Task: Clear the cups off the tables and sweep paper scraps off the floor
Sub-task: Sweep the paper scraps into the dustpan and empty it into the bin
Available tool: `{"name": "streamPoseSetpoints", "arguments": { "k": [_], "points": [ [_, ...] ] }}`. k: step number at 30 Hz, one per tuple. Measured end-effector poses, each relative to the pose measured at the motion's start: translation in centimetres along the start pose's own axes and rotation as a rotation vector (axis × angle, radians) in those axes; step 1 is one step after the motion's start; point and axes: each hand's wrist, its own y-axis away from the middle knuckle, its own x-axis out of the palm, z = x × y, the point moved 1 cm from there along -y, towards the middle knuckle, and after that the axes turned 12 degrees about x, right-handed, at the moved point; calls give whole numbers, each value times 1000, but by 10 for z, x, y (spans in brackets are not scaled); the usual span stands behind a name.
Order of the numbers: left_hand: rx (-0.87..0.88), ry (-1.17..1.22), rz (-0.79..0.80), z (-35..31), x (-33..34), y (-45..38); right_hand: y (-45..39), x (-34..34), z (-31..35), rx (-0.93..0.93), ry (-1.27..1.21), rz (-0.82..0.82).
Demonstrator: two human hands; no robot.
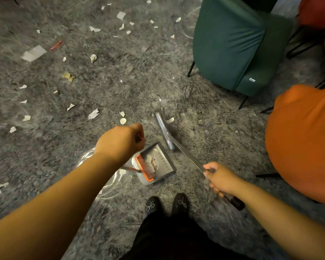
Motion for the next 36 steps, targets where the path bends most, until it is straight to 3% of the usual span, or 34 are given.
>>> {"name": "streamPoseSetpoints", "arguments": {
  "k": [8,19,30,36],
  "points": [
    [-200,128,-148,45,-26,14,-25,-19,46,-10,-24,-143],
    [-343,95,-144,72,-36,-54,-103,-96,143,6,144,-193],
    [-496,39,-100,85,-46,-117,-144,-139,261,-97,731,-98],
    [-513,-14,-82,84,-48,-142,-133,-123,265,-99,1089,20]
  ]
}}
